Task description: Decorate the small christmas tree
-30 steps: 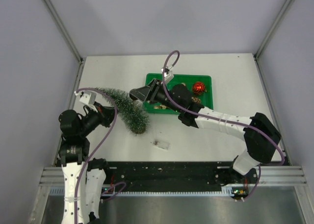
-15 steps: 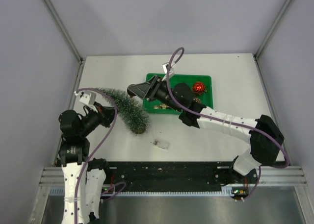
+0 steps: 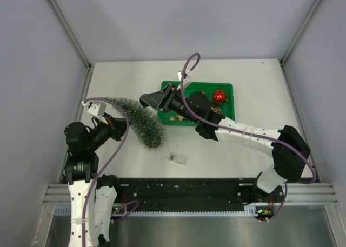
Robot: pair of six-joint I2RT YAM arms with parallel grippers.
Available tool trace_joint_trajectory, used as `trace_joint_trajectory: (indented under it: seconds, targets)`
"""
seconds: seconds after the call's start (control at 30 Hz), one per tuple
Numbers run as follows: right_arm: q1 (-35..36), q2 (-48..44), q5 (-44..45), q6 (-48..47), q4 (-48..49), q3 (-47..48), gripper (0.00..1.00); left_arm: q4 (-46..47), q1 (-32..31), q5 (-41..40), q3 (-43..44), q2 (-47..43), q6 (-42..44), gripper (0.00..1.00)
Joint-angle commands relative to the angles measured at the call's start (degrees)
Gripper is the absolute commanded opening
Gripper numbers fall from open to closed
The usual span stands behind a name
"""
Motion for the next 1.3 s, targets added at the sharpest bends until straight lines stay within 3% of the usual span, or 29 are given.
trace_joint_trajectory:
  seconds: [0.0, 0.4, 0.9, 1.27]
  targets:
    - [0.8, -0.1, 2.2, -0.5, 2.4, 0.1, 0.28, 0.6, 0.1, 0.4, 1.4, -0.5, 0.8, 0.00]
    - [5.0, 0.4, 9.2, 0.5, -0.1, 2.6, 0.18, 0.7, 0.2, 0.0, 0.9, -0.9, 0.2, 0.00]
    - [6.1, -3.9, 22.7, -4.0, -4.8, -2.8, 0.18, 0.2, 0.2, 0.0, 0.6, -1.6, 0.1, 0.00]
    - [6.0, -5.5, 24.0, -4.2, -5.6, -5.4, 0.21, 0.4, 0.1, 0.0, 0.8, -1.3, 0.0, 0.00]
